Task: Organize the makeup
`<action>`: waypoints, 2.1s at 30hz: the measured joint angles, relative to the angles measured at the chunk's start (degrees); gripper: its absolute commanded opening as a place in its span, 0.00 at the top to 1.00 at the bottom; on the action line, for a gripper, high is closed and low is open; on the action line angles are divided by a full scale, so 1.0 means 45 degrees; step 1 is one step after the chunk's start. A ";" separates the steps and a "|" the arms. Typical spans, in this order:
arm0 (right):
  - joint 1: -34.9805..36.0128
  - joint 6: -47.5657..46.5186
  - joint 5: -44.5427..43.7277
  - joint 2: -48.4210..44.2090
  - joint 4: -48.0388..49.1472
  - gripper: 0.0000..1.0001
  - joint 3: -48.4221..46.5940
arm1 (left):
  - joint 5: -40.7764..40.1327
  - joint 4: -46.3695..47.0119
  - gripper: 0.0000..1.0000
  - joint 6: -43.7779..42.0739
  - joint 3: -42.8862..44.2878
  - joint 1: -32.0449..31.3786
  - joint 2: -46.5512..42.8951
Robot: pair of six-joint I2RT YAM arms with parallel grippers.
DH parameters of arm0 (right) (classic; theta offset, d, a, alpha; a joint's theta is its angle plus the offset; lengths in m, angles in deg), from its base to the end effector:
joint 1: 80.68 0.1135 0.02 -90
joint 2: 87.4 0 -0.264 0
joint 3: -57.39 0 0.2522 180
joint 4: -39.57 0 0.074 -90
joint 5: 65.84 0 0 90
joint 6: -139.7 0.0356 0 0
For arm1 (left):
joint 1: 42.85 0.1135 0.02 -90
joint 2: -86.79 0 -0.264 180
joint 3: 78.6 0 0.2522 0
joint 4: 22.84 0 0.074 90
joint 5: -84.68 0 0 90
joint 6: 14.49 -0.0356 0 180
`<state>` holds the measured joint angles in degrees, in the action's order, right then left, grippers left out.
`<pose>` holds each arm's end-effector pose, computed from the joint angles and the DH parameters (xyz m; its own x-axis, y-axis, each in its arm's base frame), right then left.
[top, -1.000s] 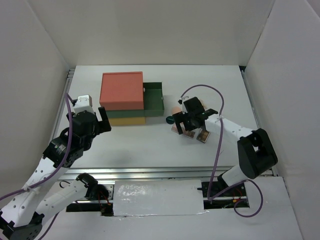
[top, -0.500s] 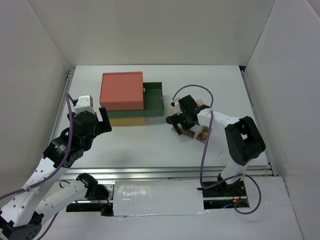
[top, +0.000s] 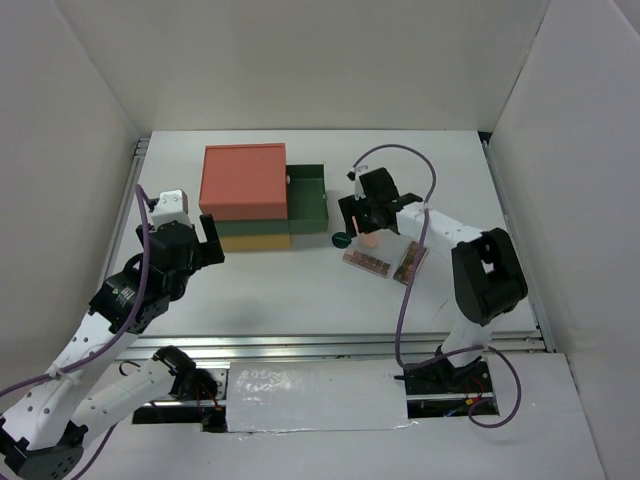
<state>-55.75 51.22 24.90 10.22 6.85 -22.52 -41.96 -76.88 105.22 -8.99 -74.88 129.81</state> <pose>0.3309 0.1543 0.2140 -0.7102 -0.3008 -0.6365 -0.4102 0.9116 0.0268 0.1329 -0.0581 0.3592 -0.3278 -0.2640 -0.9071 -0.2140 0.9560 -0.2009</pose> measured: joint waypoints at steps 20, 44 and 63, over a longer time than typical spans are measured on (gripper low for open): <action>-0.0345 0.2778 -0.2123 0.2356 -0.1826 0.40 -0.1719 | -0.0160 -0.0005 0.01 0.0000 0.0000 -0.0092 -0.0005; -0.0690 0.2958 -0.1409 0.1977 -0.3157 0.79 -0.2739 | -0.0466 -0.0039 0.01 0.0015 0.0000 -0.0262 -0.0194; 0.1996 0.3910 0.1098 0.2438 -0.3497 0.54 -0.9918 | -0.0481 -0.0053 0.01 0.0019 0.0000 -0.0262 -0.0180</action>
<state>-46.77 68.82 29.84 21.19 -8.89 -67.15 -44.12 -77.12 105.31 -8.99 -76.06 129.00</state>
